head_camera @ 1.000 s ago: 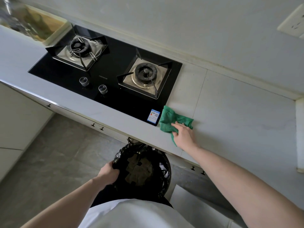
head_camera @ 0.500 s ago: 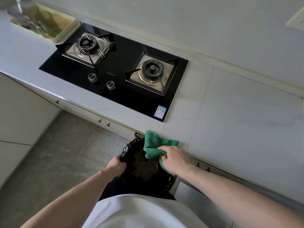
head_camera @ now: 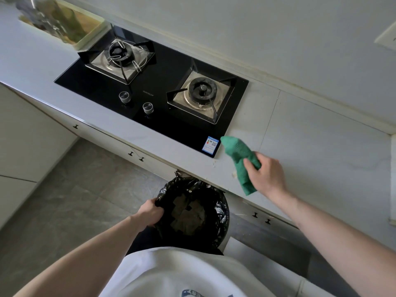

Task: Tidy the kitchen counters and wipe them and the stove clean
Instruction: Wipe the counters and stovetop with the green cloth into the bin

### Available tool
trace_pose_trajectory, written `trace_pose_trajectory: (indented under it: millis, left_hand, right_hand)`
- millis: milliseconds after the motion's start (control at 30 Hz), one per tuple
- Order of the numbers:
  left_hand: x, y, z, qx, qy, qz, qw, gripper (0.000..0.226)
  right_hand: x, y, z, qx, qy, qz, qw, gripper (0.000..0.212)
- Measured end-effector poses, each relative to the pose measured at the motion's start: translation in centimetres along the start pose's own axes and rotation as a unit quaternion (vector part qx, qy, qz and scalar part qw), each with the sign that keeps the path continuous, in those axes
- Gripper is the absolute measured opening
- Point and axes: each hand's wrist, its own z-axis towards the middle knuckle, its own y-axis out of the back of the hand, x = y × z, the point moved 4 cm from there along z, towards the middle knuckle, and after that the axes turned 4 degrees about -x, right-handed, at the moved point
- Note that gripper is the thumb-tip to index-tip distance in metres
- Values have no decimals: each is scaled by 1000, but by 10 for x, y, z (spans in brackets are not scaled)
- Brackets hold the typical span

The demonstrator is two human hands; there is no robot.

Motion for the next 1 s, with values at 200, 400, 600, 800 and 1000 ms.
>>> trace_pose_trajectory:
  millis: [200,400,600,800,1000]
  left_hand:
    - [2,-2,1,3,3,-9,1000,26]
    - [5,-3,4,3,12,-26,1000,30]
    - [7,-5,5,0,19,-31,999,28]
    - [8,-4,5,1,17,-34,999,29]
    - [9,-3,1,10,18,-48,999,31]
  right_hand:
    - [-39,-35,16,70,-89,-84,990,26]
    - [-27,-81,-29,135,-101,-80,982,38]
    - [21,-102,-85,202,-46,-25,978,28]
    - [36,-94,-86,174,-39,64,982,17]
    - [6,-33,-40,-9,-71,118,990,5]
